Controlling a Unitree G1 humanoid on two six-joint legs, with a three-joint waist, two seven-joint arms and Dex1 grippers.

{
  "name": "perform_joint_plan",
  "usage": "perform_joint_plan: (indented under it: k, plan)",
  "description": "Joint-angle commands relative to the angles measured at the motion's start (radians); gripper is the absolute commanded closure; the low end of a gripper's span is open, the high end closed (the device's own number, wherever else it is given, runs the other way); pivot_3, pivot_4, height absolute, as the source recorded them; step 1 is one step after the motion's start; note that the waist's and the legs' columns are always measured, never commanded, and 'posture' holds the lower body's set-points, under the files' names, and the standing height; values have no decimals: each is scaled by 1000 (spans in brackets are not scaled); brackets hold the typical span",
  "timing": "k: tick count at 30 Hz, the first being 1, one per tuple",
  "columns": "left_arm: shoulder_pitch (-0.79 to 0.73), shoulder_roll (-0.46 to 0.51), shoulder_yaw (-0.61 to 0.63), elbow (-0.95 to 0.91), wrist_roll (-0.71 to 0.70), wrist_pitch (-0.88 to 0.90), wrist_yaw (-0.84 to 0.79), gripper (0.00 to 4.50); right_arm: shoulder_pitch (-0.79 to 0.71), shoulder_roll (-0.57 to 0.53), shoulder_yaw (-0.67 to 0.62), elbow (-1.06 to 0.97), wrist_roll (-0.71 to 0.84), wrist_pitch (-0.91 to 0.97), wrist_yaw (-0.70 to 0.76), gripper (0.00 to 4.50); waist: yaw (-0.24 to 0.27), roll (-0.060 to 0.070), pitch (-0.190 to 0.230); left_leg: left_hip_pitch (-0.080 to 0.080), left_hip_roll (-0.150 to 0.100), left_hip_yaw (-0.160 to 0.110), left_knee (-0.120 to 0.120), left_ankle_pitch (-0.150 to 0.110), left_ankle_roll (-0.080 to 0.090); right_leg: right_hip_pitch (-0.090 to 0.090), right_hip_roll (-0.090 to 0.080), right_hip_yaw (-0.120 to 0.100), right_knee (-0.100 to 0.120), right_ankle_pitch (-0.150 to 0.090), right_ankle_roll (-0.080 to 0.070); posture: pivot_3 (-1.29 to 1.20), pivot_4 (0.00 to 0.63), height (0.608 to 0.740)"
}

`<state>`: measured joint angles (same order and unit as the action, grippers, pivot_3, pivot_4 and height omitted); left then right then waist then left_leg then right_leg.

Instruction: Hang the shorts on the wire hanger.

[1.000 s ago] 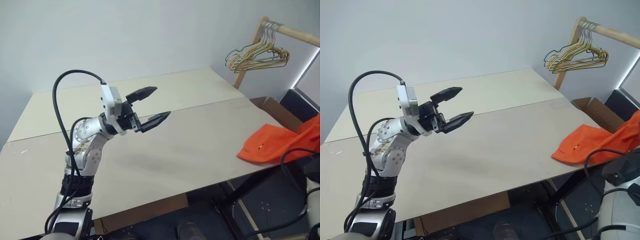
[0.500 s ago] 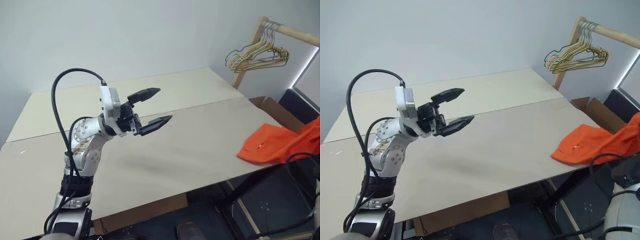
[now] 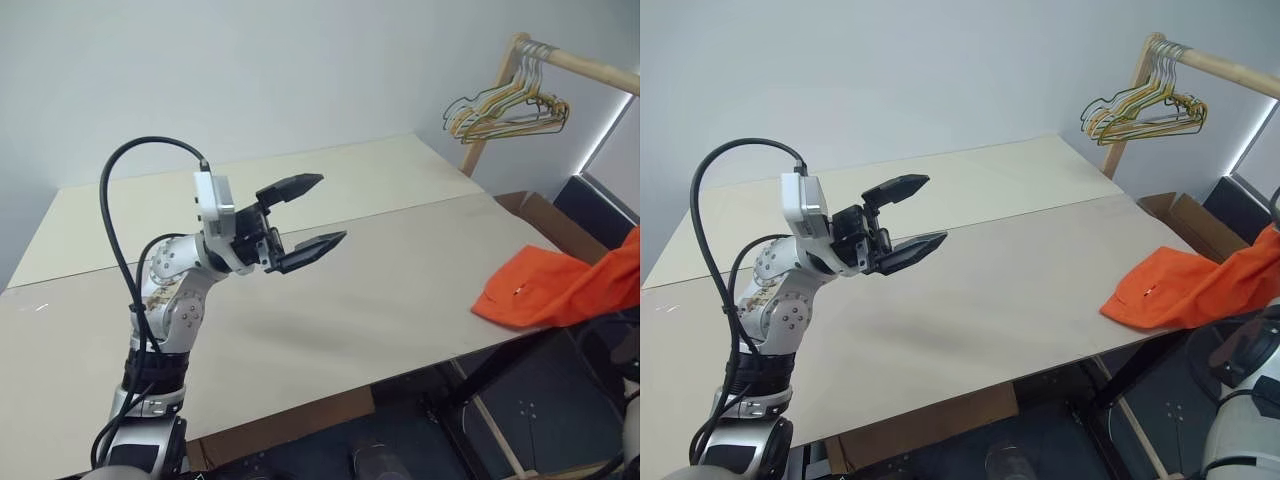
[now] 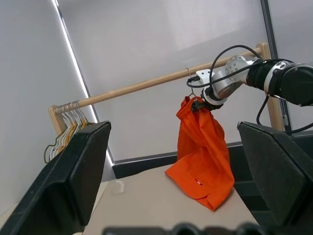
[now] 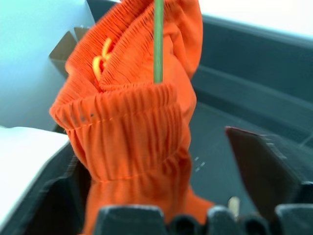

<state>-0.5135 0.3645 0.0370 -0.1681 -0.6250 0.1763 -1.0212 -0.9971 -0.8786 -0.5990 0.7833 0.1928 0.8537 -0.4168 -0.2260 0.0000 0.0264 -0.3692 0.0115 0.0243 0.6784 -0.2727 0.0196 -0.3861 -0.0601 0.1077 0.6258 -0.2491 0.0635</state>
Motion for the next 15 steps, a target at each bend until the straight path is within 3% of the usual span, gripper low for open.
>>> perform_joint_plan:
  k: [1,5,8,15]
  plan:
    - [-8,-2,8,-14,1,-25,2,0,20,28,16,-155,-44,8,-77,55,0,0,0,0,0,0,0,0,0,0,0,0,0,0,0,-193,0,740]
    - [-13,-3,10,-12,2,-27,3,0,77,73,92,-330,-135,-5,-139,55,-1,0,0,0,0,-3,0,0,0,0,0,2,1,0,0,-196,0,740]
    - [-14,-3,11,-10,2,-29,1,0,114,81,216,-451,-215,-123,-91,55,-3,1,0,0,0,-2,0,0,0,-1,0,3,1,0,1,-196,0,740]
    - [-13,6,22,-12,-1,-27,5,0,133,80,419,-485,-400,-385,-52,55,-6,0,0,1,0,-2,0,0,0,-1,0,2,0,0,1,-169,0,740]
